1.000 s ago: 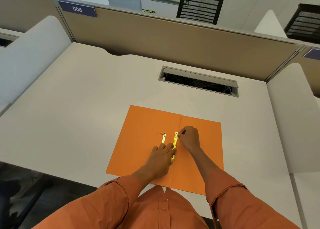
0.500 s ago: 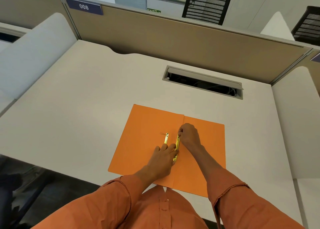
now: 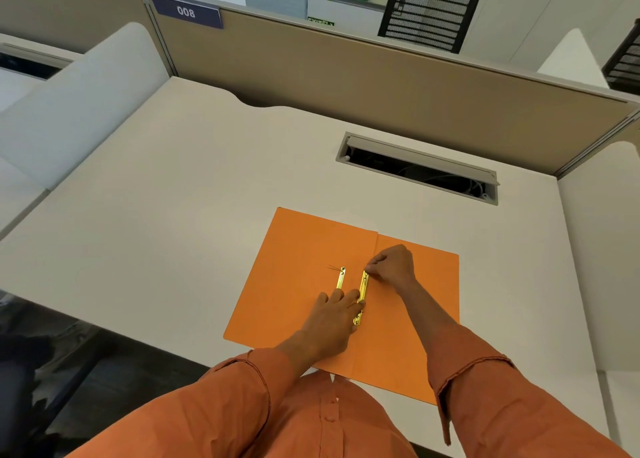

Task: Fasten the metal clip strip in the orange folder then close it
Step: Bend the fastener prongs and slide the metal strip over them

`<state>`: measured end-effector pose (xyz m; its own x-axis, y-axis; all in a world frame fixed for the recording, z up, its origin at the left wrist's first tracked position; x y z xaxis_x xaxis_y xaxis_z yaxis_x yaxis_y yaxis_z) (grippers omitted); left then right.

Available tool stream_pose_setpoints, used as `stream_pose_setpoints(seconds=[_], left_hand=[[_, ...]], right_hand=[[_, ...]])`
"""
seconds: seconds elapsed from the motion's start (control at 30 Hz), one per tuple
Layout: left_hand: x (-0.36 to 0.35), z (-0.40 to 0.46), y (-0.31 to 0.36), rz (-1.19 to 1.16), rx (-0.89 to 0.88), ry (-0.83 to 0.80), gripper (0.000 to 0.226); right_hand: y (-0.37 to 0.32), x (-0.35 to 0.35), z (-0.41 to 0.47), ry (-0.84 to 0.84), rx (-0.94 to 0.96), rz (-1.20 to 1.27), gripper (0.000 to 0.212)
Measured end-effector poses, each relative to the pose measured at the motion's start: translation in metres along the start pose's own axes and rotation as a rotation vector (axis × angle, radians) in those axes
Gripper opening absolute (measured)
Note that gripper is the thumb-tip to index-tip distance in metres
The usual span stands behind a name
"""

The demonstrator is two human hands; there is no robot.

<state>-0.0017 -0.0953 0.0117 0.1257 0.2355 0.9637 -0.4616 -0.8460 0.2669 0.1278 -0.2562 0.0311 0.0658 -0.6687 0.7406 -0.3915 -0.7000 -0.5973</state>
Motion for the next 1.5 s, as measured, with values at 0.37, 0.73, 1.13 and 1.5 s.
stream_pose_setpoints(seconds=[0.37, 0.73, 1.13, 1.5], left_hand=[[-0.005, -0.001, -0.004, 0.017, -0.078, 0.033, 0.057], [-0.008, -0.003, -0.01, -0.031, -0.104, 0.033, 0.057], [-0.015, -0.008, -0.009, -0.106, -0.031, 0.033, 0.056], [-0.007, 0.0, -0.018, -0.141, -0.07, -0.009, 0.062]], right_hand=[[-0.001, 0.008, -0.004, 0.01, -0.49, 0.333, 0.021], [-0.002, 0.006, -0.003, -0.041, -0.545, 0.36, 0.027], [0.007, 0.006, -0.022, 0.045, -0.322, 0.453, 0.025], [0.021, -0.022, -0.096, -0.139, -0.601, 0.504, 0.032]])
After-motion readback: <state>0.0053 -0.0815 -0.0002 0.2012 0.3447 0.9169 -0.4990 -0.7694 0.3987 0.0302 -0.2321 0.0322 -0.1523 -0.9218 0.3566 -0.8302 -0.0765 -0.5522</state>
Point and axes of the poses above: each hand's wrist, its own z-axis towards the middle knuckle, its own x-axis out of the back of the hand, y = z × x, the point moved 2 cm from there along z, towards the middle knuckle, and after that the axes turned 8 degrees about y, right-handed, at the moved point
